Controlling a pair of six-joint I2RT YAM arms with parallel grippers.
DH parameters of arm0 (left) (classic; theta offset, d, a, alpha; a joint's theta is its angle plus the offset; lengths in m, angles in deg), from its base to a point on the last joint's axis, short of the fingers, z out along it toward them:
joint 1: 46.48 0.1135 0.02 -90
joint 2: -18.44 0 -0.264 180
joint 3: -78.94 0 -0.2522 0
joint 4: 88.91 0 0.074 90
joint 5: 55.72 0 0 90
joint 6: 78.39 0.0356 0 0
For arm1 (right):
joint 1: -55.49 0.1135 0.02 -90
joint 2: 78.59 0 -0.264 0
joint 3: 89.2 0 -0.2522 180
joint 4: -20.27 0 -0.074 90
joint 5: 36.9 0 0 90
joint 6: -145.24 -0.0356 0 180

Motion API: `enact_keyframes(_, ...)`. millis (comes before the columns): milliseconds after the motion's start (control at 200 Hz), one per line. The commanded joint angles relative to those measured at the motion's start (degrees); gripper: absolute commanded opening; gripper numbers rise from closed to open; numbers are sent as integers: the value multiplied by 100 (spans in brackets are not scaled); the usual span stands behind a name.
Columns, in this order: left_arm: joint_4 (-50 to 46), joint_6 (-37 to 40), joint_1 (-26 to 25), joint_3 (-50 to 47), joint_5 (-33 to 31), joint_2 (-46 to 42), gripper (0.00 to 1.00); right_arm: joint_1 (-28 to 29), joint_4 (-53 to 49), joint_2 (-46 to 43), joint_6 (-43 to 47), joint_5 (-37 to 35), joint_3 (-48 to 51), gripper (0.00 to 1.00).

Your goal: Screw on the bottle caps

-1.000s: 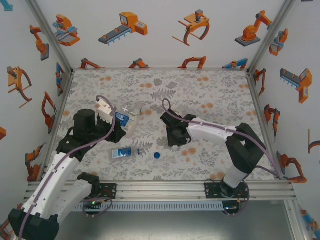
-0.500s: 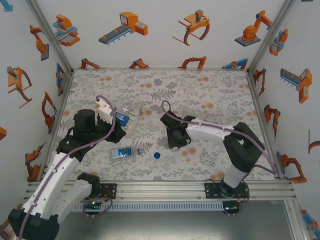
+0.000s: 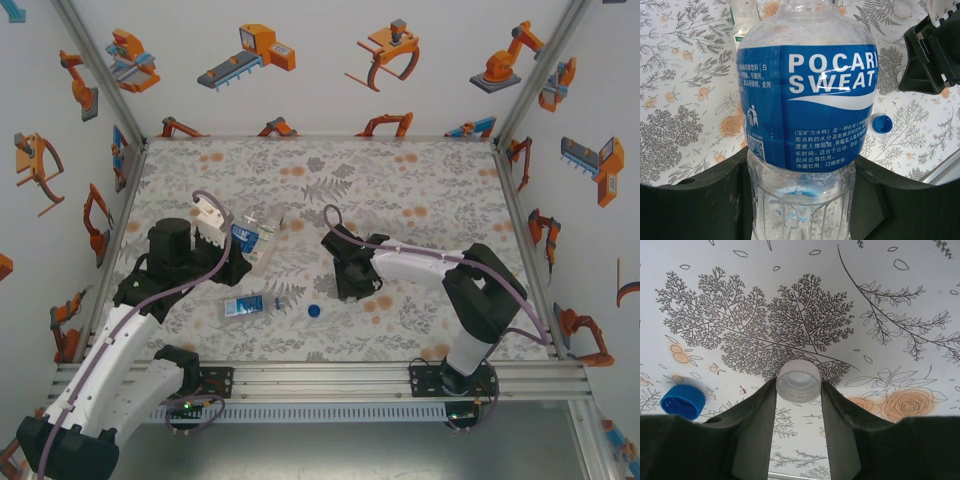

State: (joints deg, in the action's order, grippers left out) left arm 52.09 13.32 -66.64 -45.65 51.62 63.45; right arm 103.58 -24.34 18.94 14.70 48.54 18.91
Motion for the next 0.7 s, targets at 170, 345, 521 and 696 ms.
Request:
enact_keyframes(170, 115, 71, 34, 115, -9, 12, 11, 23, -291, -378, 10, -173, -326, 41)
enact_keyframes(345, 115, 74, 40, 115, 0, 15, 11, 23, -174, -403, 11, -118, -297, 41)
enact_keyframes(521, 113, 74, 40, 115, -3, 11, 11, 18, -150, -300, 2, -96, -263, 41)
enact_keyframes(696, 111, 70, 41, 115, -2, 20, 11, 24, -98, -249, -7, -81, -191, 43)
